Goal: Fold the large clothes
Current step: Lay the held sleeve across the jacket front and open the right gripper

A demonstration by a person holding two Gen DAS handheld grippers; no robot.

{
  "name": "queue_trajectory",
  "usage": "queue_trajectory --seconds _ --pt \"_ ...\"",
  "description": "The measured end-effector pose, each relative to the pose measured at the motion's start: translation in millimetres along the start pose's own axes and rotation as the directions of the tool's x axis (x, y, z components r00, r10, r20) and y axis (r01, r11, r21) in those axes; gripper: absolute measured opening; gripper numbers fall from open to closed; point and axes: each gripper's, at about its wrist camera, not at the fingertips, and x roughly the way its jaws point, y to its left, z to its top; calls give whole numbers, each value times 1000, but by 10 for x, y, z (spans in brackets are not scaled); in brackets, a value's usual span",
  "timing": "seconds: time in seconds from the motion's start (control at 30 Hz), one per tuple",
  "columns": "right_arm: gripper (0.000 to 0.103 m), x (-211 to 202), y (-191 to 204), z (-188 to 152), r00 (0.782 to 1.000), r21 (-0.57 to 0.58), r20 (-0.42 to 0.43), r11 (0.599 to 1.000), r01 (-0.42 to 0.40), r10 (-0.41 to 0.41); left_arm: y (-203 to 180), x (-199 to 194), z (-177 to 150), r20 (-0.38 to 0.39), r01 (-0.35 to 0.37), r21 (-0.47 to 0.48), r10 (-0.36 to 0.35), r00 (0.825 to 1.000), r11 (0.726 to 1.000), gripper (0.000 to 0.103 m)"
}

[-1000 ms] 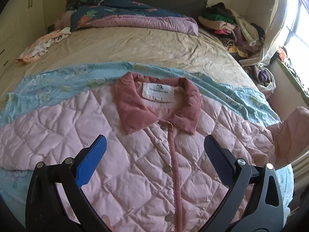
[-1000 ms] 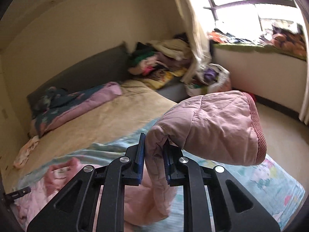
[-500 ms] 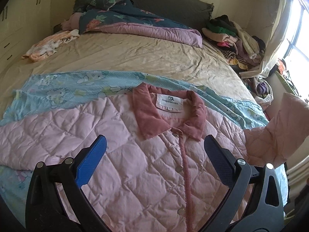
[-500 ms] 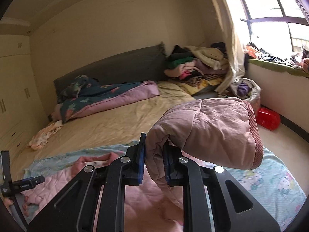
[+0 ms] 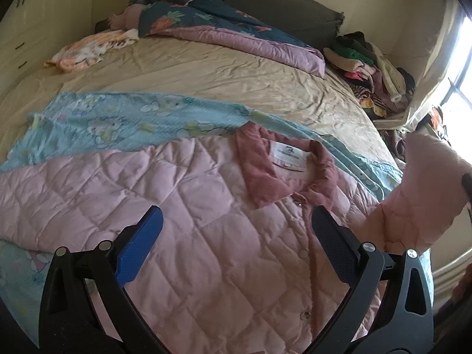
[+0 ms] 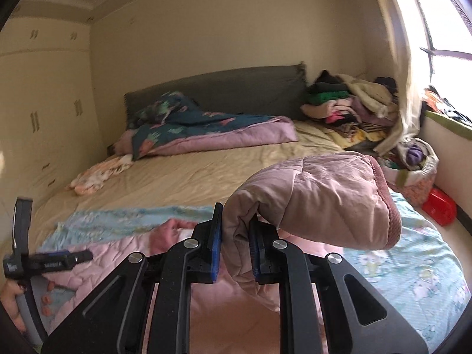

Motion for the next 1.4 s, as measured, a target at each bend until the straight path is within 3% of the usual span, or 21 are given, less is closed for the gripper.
queue_trajectory --seconds 0.2,0.33,0.43,0.73,1.0,1.07,1.23,1.4 --pt "15 336 592 -289 995 -129 -77 989 -73 63 269 16 -2 -7 -3 -48 2 1000 999 95" --pt "15 586 934 -595 981 -219 -171 967 -132 96 414 31 -7 -15 -5 -76 4 1000 997 95" --pt "15 746 1199 -939 953 -286 -272 935 -209 130 496 54 -20 -25 -4 -94 2 1000 996 95" --pt "17 935 1676 -1621 888 -366 -431 869 -333 159 574 92 -70 -61 74 -165 -85 995 984 95" --pt "24 972 1766 -1721 870 -366 -467 860 -354 159 587 175 -177 -102 103 -198 -125 987 975 95" --pt "41 956 1740 -1710 860 -348 -479 861 -371 177 588 237 -237 -130 123 -220 -154 979 968 95" --pt "54 817 1710 -1718 839 -291 -489 862 -416 240 611 365 -386 -185 149 -253 -199 962 956 95" --pt "54 586 1476 -1615 851 -228 -457 890 -395 260 673 475 -589 -235 162 -298 -237 943 941 95"
